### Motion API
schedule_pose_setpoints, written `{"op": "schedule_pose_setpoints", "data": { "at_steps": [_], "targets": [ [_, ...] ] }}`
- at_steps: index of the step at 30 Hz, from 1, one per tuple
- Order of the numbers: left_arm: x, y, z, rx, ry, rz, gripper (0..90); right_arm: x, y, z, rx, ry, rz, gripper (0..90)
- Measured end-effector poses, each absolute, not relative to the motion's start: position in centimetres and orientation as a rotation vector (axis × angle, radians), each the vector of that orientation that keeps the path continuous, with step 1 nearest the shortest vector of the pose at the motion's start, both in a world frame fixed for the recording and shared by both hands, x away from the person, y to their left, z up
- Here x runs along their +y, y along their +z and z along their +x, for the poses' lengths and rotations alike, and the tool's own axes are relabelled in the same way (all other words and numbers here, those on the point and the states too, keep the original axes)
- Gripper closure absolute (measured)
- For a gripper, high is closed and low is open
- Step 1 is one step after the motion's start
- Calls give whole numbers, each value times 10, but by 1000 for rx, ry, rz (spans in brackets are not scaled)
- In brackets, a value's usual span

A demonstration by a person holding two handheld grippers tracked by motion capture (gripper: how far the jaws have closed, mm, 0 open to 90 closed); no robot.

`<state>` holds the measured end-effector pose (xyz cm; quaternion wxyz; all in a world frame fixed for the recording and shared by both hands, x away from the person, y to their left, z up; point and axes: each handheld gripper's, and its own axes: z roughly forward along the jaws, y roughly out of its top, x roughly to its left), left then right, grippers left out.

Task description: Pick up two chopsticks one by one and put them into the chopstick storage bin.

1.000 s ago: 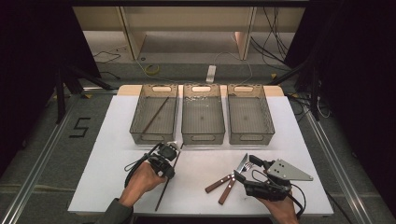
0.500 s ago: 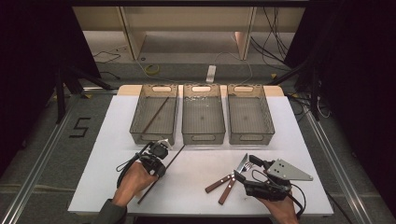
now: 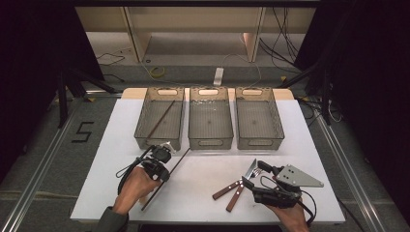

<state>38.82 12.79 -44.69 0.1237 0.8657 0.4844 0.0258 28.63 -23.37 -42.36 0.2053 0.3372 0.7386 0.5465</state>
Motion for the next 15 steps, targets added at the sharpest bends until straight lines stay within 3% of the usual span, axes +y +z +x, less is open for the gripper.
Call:
{"op": "schedule_pose_setpoints", "data": {
  "at_steps": [15],
  "targets": [
    [142,-424,387,1399,90,2449,853,-233,-424,286,2061,1523,937,248]
  ]
}}
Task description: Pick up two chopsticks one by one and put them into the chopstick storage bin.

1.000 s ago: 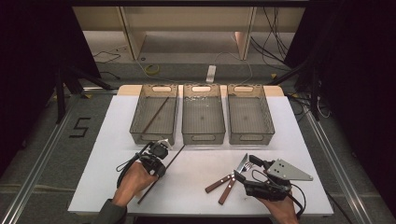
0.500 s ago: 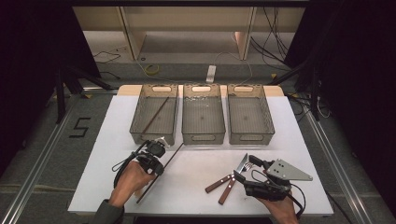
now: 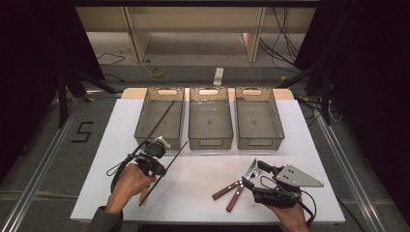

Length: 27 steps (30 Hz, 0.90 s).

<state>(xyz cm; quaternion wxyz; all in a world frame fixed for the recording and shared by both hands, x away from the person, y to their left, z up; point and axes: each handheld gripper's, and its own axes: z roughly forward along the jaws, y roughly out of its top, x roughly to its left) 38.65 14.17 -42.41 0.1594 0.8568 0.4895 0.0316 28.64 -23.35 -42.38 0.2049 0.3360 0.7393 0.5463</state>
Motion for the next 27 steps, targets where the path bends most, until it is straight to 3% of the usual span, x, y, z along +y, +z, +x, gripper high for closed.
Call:
{"op": "schedule_pose_setpoints", "data": {
  "at_steps": [9,15,27],
  "targets": [
    [147,-404,383,1345,92,2388,853,-234,-424,286,2061,1522,938,248],
    [156,-388,385,1296,99,2262,853,-234,-424,287,2059,1523,938,248],
    [167,-368,392,1265,253,2094,853,-234,-424,287,2056,1528,940,248]
  ]
}}
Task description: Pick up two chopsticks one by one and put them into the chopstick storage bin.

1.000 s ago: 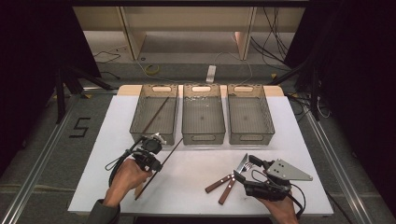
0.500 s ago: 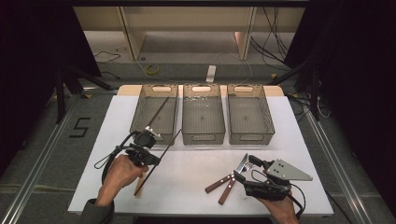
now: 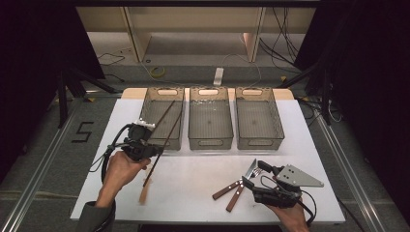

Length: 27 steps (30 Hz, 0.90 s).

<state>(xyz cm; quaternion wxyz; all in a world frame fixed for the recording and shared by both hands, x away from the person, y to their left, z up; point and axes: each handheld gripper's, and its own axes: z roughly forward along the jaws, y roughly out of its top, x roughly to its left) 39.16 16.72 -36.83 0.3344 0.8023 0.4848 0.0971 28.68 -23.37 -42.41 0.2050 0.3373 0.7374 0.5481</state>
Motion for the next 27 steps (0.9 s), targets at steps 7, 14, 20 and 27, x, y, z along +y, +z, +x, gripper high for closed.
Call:
{"op": "schedule_pose_setpoints", "data": {
  "at_steps": [7,14,20,27],
  "targets": [
    [172,-358,405,1259,287,2018,852,-234,-424,287,2055,1529,944,248],
    [175,-351,420,1249,322,1956,853,-234,-425,287,2060,1529,949,248],
    [179,-343,435,1238,352,1913,852,-234,-425,288,2058,1530,951,248],
    [174,-329,454,1208,423,1911,852,-234,-425,288,2057,1531,948,248]
  ]
}}
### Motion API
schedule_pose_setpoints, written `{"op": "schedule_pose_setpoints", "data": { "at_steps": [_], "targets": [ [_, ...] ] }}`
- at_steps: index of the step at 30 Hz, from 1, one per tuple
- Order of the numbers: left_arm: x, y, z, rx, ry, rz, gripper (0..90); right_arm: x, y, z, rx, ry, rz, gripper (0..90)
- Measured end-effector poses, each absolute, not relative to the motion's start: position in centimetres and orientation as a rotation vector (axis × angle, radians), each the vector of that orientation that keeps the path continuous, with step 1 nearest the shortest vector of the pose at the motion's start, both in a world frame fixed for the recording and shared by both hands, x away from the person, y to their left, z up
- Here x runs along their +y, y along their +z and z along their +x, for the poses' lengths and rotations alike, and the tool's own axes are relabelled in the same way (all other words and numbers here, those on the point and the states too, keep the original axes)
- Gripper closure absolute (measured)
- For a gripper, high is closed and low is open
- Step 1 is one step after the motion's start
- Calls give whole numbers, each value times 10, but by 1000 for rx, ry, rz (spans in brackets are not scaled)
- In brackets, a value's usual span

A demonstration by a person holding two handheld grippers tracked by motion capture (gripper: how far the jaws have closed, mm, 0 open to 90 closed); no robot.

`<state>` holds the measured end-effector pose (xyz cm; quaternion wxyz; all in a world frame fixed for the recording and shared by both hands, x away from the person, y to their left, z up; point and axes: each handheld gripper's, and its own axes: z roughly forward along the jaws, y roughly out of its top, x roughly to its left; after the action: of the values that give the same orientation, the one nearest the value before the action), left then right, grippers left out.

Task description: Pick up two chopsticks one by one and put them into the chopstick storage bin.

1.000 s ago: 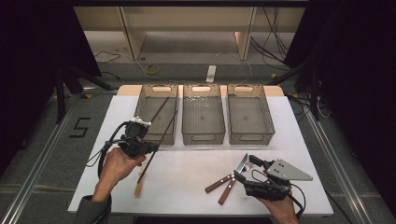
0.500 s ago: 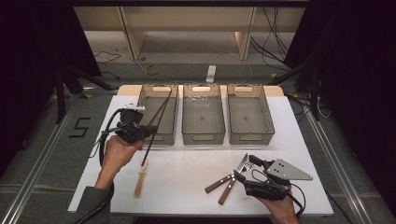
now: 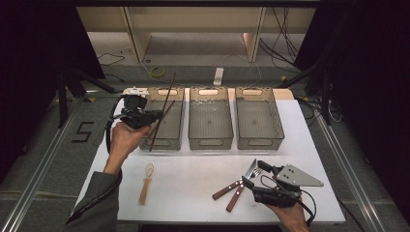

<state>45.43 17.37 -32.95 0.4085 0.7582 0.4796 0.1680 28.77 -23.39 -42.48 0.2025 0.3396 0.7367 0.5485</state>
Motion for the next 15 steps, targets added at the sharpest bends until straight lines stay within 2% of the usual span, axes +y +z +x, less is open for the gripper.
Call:
{"op": "schedule_pose_setpoints", "data": {
  "at_steps": [15],
  "targets": [
    [178,-336,502,1255,498,1913,852,-234,-425,288,2061,1536,947,248]
  ]
}}
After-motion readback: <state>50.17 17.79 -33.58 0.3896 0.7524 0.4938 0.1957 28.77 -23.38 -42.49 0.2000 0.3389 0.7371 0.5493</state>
